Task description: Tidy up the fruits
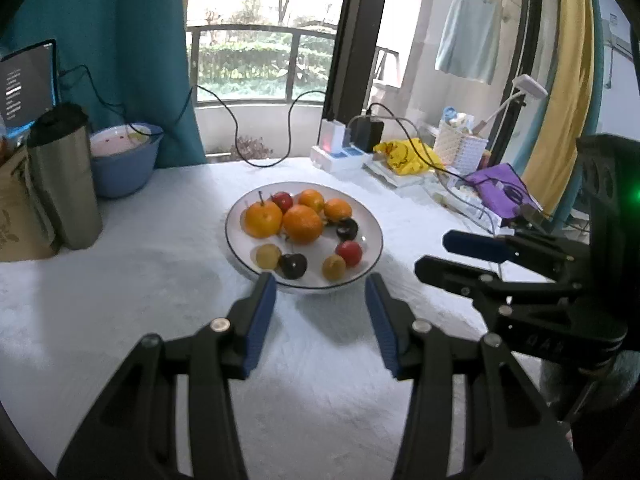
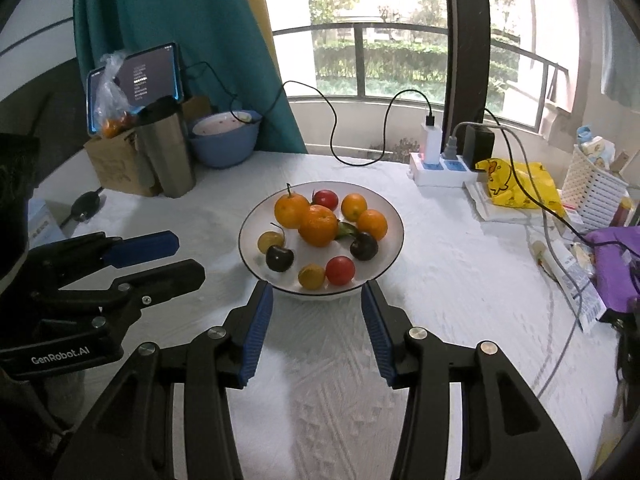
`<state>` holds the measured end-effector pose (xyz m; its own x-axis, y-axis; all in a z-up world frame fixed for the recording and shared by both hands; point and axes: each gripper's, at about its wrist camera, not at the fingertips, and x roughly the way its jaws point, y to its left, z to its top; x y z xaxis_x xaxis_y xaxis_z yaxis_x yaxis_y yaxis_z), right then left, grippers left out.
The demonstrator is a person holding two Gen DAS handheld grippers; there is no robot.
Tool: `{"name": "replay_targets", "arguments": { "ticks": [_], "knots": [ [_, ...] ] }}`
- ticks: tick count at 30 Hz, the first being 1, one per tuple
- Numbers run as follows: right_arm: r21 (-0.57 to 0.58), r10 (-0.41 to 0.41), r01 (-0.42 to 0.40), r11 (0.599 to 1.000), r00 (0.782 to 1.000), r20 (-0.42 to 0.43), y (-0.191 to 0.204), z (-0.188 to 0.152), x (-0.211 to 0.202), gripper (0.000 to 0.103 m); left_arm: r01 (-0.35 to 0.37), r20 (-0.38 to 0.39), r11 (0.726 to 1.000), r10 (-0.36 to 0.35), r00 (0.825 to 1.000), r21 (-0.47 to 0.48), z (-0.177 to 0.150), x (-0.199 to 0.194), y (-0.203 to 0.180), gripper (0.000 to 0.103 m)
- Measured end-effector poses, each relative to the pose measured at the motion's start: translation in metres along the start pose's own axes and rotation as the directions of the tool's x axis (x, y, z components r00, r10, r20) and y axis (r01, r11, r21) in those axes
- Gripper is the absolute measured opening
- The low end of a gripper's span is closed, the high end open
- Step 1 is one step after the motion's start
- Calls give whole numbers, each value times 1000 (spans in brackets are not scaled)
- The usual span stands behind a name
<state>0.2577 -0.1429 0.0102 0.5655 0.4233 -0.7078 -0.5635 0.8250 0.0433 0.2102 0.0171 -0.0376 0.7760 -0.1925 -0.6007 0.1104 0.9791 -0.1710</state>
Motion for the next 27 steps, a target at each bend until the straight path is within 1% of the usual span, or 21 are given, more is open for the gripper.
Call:
{"name": "replay_targets", "arguments": {
  "ticks": [10, 12, 13, 14, 19, 21, 22, 23, 24, 25, 27],
  "knots": [
    [-13, -8, 9, 1000, 999, 46, 16, -12, -37, 49, -16, 56, 1000, 15, 998, 8, -10, -40, -11, 49],
    [-15, -10, 11, 1000, 998, 56, 19, -14, -43, 49, -17, 80, 1000, 16, 997, 11, -13, -51, -14, 63],
    [-17, -11, 12, 1000, 998, 61, 21, -14, -47, 49, -12, 92, 1000, 12, 996, 6, -14, -56, -14, 71],
    [-19, -13, 15, 1000, 998, 65, 23, -15, -50, 49, -9, 101, 1000, 8, 995, 4, -15, -60, -14, 75],
    [-22, -26, 28, 999, 995, 93, 31, -19, -67, 49, -26, 134, 1000, 25, 991, 5, -20, -81, -18, 76],
    [-20, -34, 37, 999, 993, 110, 35, -19, -77, 49, -31, 152, 999, 30, 988, 5, -21, -91, -21, 80],
    [-18, -37, 40, 999, 992, 119, 36, -20, -82, 49, -31, 161, 1000, 30, 987, 6, -21, -95, -22, 84],
    [-18, -41, 44, 999, 991, 128, 38, -20, -87, 50, -21, 172, 1000, 20, 985, 6, -21, -100, -22, 85],
    [-19, -44, 47, 999, 989, 138, 40, -20, -92, 56, -6, 184, 1000, 5, 983, 7, -20, -106, -23, 86],
    [-18, -46, 49, 999, 988, 144, 41, -20, -96, 64, -2, 191, 1000, 0, 982, 8, -20, -111, -25, 86],
    [-18, -50, 54, 998, 985, 167, 45, -19, -107, 65, -11, 208, 1000, 11, 978, 3, -19, -120, -27, 88]
  ]
}}
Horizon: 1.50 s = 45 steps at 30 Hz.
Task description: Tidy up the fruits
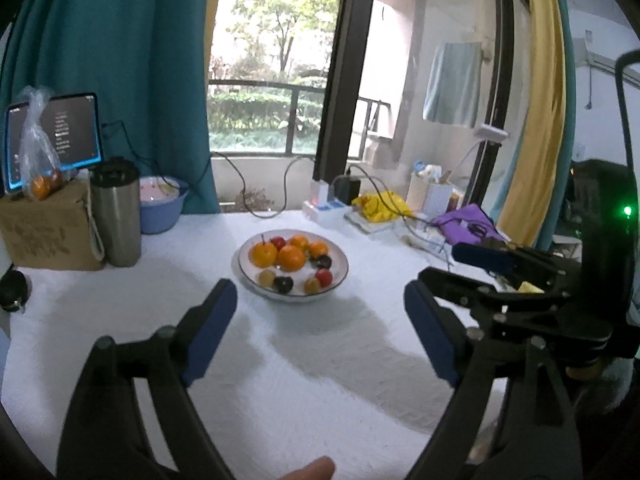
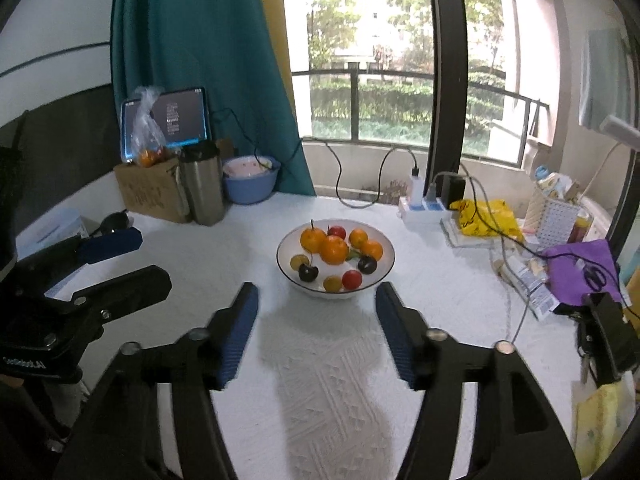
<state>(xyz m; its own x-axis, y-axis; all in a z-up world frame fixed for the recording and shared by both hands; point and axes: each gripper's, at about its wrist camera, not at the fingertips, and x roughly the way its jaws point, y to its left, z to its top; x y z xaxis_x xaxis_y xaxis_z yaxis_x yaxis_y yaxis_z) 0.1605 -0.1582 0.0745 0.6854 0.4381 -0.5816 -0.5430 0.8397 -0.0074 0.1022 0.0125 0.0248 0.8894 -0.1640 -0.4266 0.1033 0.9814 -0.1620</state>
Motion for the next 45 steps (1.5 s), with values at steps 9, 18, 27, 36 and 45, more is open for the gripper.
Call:
{"name": "replay_targets", "arguments": {
  "ticks": [9, 18, 27, 36, 45],
  "knots": [
    [-8, -28, 29, 1000, 996, 83, 7, 13, -40, 65, -62, 68, 998, 61, 996, 27, 20, -37, -11, 92],
    [-8, -55, 57, 998, 982, 180, 9, 30, -74, 65, -66, 142, 996, 56, 988, 66, 35, -62, -27, 92],
    [-15, -84, 91, 996, 965, 247, 12, 43, -102, 87, -132, 197, 989, 117, 973, 68, 47, -76, -32, 92],
    [29, -138, 135, 990, 954, 267, 4, 48, -115, 87, -202, 240, 979, 190, 952, 25, 55, -77, -21, 92],
    [52, -176, 168, 984, 953, 249, -4, 43, -113, 87, -212, 197, 977, 206, 959, 13, 47, -61, -16, 92]
  ]
}}
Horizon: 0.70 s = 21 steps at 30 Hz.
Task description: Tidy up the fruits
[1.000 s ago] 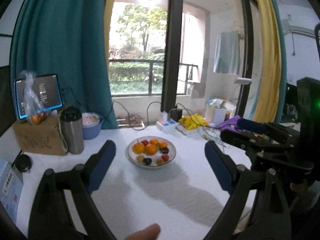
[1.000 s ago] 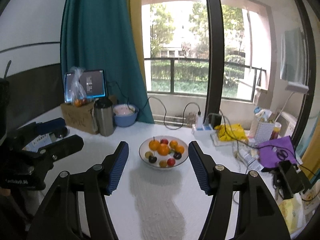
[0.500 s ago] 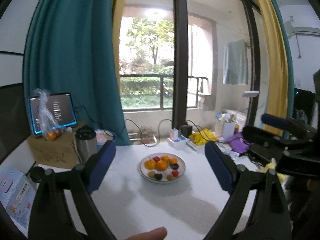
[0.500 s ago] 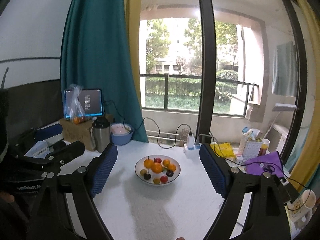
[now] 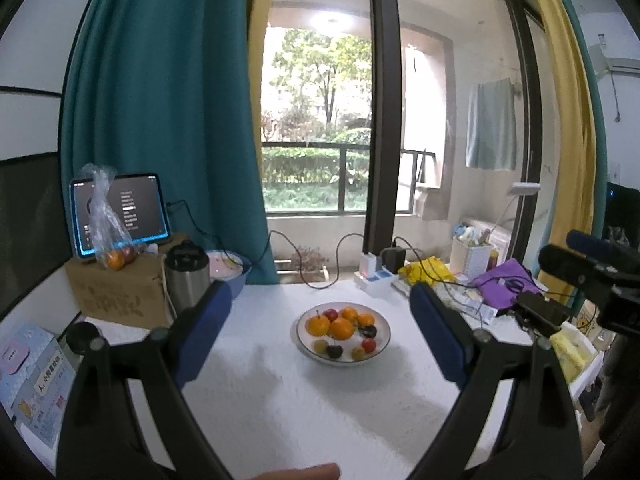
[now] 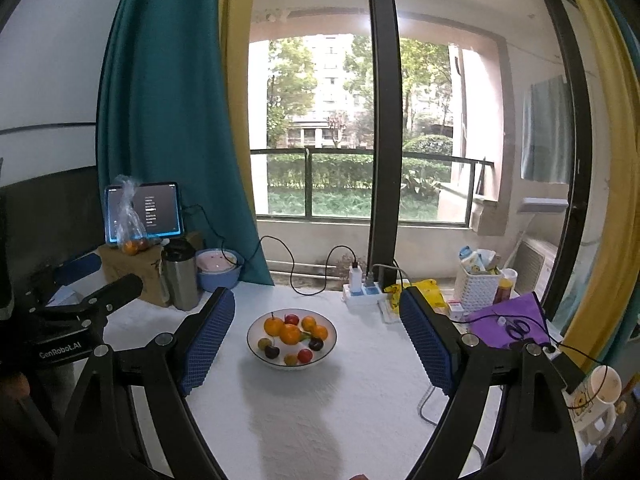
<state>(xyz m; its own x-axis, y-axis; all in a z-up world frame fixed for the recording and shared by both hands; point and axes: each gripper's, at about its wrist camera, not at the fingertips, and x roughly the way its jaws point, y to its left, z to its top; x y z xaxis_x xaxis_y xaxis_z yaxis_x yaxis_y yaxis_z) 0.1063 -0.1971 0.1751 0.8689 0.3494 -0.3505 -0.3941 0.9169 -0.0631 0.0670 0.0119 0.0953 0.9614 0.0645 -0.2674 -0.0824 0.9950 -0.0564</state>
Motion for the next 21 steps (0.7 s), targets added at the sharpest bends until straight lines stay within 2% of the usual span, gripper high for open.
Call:
{"name": "replay_targets", "arguments": {
  "ticks": [21],
  "knots": [
    [-11, 5, -6, 1000, 1000, -21, 0, -3, 5, 87, 2, -23, 1000, -3, 1000, -23, -3, 1, 3, 92]
  ]
}}
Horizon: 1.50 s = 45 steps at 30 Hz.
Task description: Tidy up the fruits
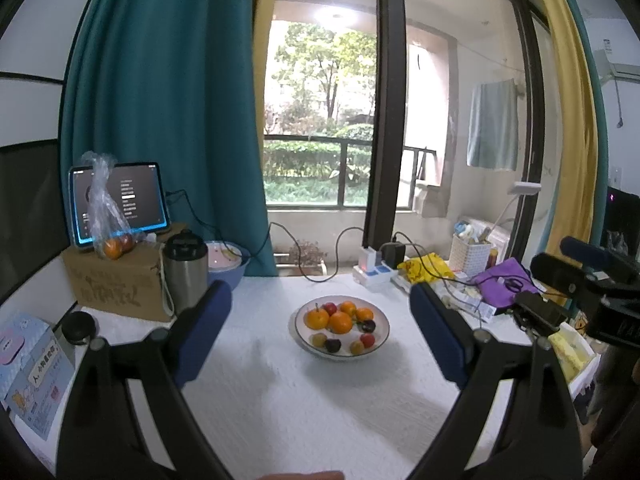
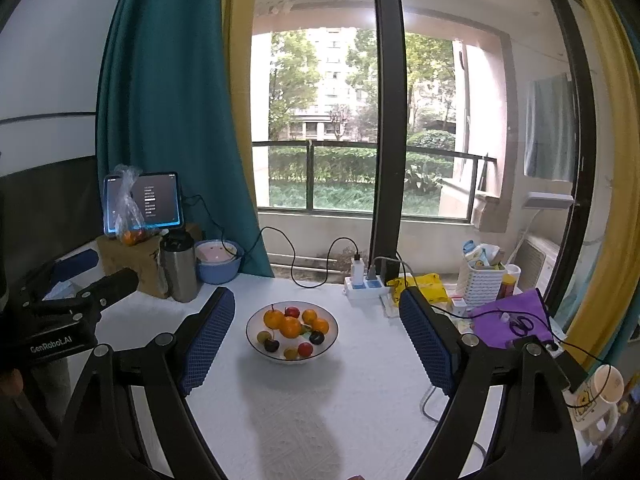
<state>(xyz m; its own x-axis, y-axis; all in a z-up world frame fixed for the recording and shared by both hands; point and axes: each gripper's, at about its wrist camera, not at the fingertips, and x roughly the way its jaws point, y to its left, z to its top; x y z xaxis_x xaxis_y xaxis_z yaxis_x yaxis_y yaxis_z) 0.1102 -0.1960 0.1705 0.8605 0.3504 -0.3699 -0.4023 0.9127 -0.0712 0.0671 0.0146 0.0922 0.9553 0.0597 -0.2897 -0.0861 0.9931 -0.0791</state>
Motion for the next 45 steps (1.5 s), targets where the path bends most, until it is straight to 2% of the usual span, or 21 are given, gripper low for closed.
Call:
{"name": "replay_targets", "arguments": {
  "ticks": [45],
  "knots": [
    [8, -3, 3, 1000, 1000, 4, 3, -1, 3, 87, 0, -3, 1000, 0, 1000, -2, -3, -4, -2, 92]
  ]
}}
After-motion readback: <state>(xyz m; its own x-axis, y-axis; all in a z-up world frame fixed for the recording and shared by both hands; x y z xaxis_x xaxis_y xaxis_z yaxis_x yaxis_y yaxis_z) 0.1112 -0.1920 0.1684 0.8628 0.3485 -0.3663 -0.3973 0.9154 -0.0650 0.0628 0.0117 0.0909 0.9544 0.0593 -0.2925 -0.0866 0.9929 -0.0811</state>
